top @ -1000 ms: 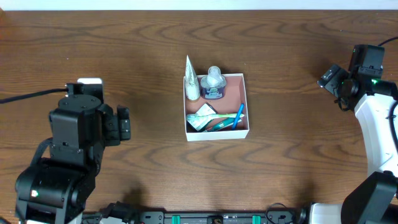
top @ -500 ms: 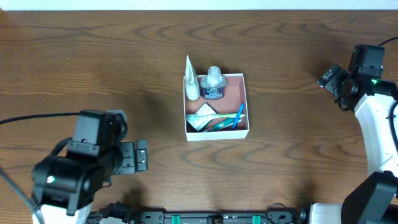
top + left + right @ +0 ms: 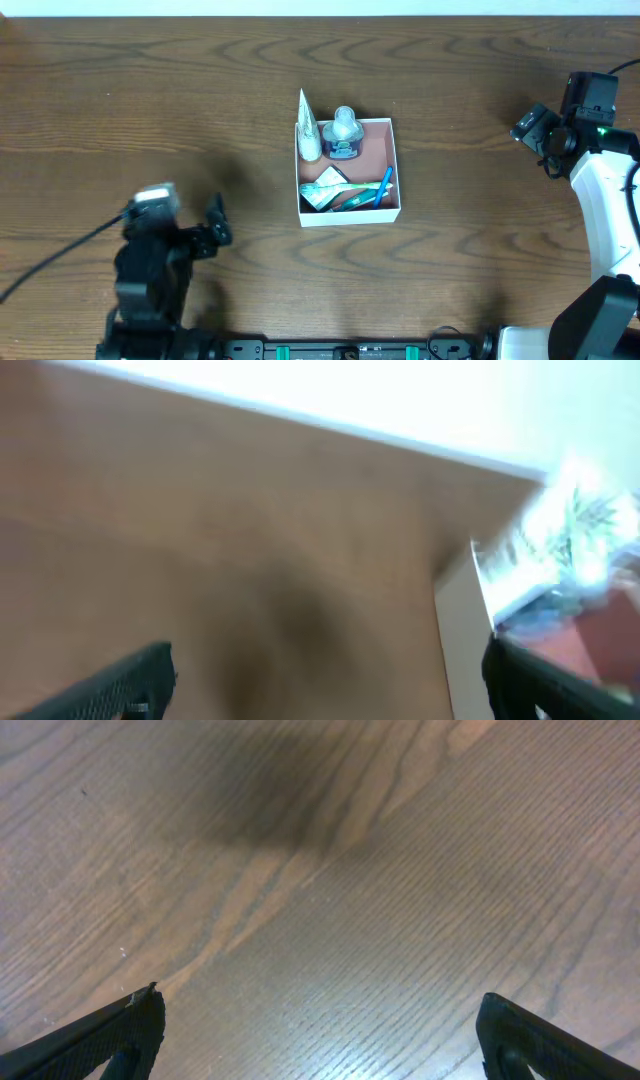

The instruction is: Pack container

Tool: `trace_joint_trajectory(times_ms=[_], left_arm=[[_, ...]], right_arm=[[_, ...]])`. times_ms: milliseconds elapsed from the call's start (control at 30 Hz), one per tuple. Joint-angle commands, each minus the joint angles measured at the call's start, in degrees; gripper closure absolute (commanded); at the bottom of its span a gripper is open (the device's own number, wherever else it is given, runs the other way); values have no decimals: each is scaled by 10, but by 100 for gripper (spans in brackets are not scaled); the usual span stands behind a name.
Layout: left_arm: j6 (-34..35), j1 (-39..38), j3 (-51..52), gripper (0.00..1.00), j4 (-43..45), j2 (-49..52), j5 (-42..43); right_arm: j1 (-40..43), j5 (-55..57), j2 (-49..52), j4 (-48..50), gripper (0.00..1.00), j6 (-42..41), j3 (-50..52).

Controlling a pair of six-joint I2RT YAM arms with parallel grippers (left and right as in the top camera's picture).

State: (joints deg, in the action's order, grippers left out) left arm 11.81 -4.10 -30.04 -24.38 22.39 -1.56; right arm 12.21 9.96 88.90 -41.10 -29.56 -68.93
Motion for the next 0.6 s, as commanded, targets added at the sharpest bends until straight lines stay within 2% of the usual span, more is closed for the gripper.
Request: trace_joint_trajectory(times_ms=[0,133,400,567], left_arm=[[-7,30,54,2,74,-73,-41],[-12,42,90,2,127,-125,-41],[-12,41,134,2,141,-158,-30],[-10,41,187,2,215,-181,-14]], right_arm=[[2,3,3,-1,1,-6,-3],[2,3,3,-1,1,-6,-3],[2,3,3,-1,1,-6,-3],[2,3,3,-1,1,-6,-3]])
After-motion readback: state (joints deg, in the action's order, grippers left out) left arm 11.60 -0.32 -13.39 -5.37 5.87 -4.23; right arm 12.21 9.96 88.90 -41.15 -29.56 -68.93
